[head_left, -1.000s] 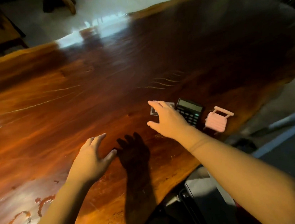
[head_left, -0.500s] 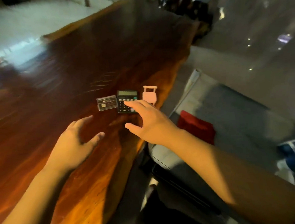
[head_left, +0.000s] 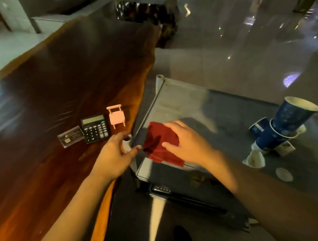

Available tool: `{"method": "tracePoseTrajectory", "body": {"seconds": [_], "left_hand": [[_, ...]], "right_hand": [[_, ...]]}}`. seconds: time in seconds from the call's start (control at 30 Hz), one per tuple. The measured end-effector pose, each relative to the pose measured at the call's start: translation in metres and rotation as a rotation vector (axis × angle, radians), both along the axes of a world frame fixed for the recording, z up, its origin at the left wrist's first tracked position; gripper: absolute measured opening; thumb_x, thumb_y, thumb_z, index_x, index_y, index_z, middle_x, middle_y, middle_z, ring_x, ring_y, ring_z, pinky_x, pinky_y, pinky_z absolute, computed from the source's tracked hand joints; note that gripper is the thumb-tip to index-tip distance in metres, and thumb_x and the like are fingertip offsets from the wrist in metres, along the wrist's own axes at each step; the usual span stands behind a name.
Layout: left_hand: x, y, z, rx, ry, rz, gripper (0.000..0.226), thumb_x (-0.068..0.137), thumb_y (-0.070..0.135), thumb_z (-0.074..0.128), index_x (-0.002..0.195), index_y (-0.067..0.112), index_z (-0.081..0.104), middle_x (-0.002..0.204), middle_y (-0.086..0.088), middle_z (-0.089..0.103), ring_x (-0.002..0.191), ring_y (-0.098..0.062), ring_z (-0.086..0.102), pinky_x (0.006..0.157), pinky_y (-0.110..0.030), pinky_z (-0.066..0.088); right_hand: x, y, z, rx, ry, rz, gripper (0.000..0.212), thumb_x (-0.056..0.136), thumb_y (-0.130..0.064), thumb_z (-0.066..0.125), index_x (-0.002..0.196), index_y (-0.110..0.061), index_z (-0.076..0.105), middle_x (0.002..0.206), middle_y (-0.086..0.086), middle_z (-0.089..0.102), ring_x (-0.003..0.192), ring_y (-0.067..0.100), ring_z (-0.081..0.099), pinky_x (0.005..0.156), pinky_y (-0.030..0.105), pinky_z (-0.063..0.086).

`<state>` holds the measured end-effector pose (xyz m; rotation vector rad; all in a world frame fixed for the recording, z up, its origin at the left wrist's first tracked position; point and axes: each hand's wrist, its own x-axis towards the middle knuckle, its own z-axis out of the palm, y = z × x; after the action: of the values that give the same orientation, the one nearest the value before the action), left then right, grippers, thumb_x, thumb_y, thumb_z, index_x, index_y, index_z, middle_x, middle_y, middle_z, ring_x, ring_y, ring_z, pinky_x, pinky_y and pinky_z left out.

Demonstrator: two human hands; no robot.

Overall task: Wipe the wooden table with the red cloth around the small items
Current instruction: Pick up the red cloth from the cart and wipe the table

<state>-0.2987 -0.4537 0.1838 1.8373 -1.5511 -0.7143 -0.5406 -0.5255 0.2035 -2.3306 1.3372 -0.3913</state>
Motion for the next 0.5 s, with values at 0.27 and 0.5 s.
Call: {"method": "tracePoseTrajectory", "body": {"seconds": [0.27,0.5], "left_hand": [[-0.060,-0.070,-0.033,0.179,-0.015,-0.076,0.063,0.091,0.043,0.069,0.146,0.027,0.044,0.142,-0.006,0.048,0.124,-0.029,0.053,0.096,-0.036,0.050],[-0.086,-0.122,-0.059,0.335,-0.111,-0.041,0.069,0.093,0.043,0.066,0.151,0.019,0.038,0.146,-0.015,0.043,0.128,-0.035,0.050,0.102,-0.043,0.044]], "right_hand": [[-0.066,-0.044,-0.043,0.135,-0.003,-0.191,0.065,0.091,-0.036,0.071,0.146,-0.009,0.048,0.147,0.012,0.052,0.137,0.028,0.045,0.111,0.030,0.032],[-0.073,-0.072,-0.086,0.400,-0.101,-0.346,0.058,0.090,-0.022,0.073,0.142,-0.007,0.052,0.140,0.016,0.058,0.129,0.031,0.054,0.099,0.031,0.042]]}}
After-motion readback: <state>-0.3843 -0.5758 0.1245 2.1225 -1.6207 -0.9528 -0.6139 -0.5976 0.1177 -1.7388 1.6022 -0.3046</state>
